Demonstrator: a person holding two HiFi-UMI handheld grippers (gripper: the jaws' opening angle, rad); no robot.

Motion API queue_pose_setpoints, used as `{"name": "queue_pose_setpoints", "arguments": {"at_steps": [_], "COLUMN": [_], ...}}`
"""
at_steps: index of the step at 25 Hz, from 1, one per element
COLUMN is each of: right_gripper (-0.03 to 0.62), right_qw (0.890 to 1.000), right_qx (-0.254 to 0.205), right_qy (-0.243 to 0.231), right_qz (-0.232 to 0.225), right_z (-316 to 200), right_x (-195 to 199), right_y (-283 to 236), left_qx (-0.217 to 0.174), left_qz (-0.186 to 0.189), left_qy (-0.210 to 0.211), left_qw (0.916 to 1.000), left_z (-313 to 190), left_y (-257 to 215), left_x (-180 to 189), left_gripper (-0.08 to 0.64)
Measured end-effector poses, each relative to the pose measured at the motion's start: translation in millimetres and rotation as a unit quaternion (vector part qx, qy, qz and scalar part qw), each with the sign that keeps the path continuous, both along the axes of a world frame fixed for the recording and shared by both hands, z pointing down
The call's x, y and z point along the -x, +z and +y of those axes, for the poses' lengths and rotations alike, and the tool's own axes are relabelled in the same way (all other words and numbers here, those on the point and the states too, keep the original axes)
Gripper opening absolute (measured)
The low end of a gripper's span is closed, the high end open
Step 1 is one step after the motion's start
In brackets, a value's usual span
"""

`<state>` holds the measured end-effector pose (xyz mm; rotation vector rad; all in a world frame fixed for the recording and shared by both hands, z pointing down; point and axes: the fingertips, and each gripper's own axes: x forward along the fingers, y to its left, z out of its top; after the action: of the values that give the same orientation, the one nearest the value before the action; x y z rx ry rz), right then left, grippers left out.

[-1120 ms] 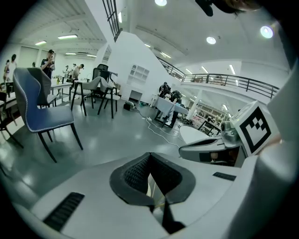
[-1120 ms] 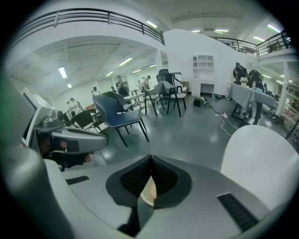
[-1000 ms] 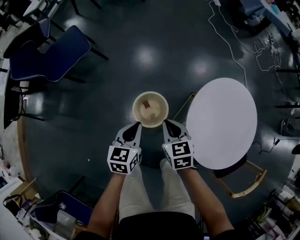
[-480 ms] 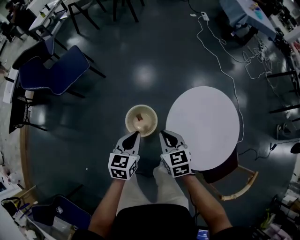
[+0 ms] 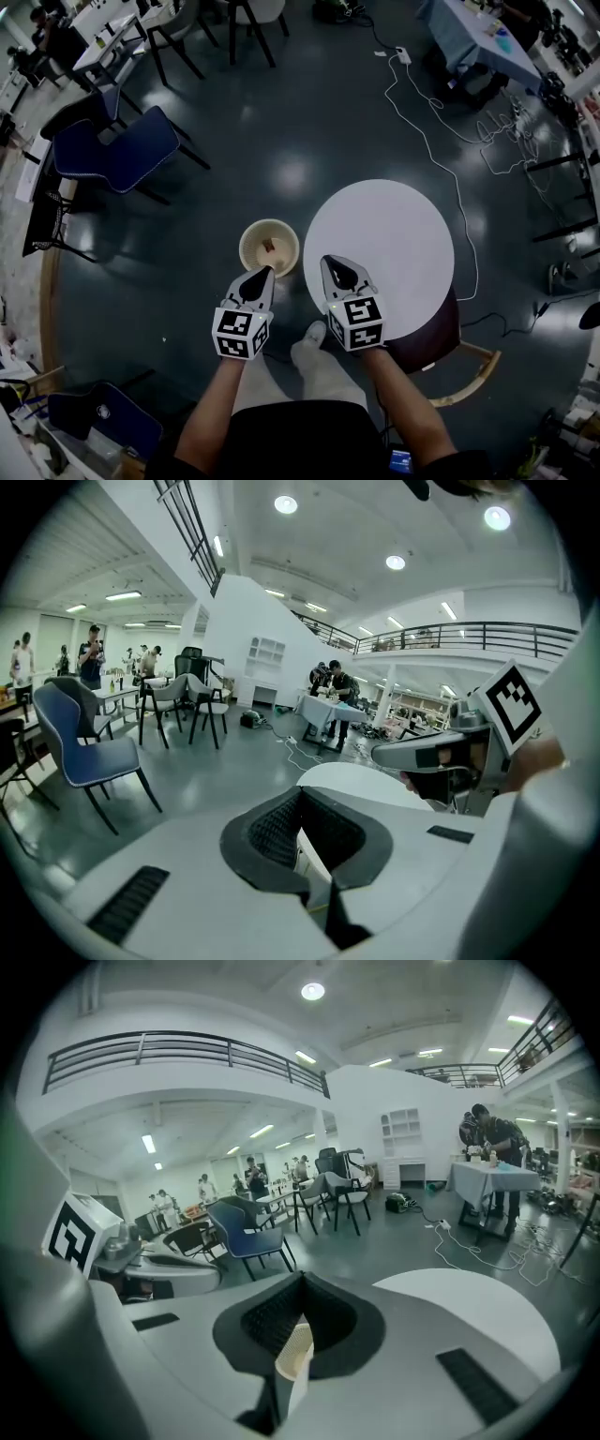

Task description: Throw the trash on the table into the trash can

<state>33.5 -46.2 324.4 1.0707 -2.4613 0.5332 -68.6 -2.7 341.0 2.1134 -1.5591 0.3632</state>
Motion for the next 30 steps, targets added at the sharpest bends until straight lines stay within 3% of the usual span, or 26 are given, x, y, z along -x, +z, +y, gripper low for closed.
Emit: {"name": "queue_pose_setpoints", "arguments": {"at_steps": [6,17,30], "right_gripper": [0.018,0.018,0.018], "right_qw": [1.000,0.997,0.993], "right_qx": [-0.025,-0.063,-0.106], "right_qy": [-0.010,-0.010,0.038], "right_qz": [-0.011,-0.036,-0.043], "right_z": [7,38,151], "right_x": [-17,1,34], "right_y": [-32,-78,-143], "left_qx": [-0.030,-0.085,-0.140], "left_qz": [-0.013,-0.013,0.003], "left_qy": [-0.003,0.023,0.069], "left_qw": [0.9995,0.9960,0.9878], "left_z": [11,42,153], "left_y": [-40,-95,-162], "left_x": [-17,-10,25], "left_gripper": [0.008,0.008,0.008]}}
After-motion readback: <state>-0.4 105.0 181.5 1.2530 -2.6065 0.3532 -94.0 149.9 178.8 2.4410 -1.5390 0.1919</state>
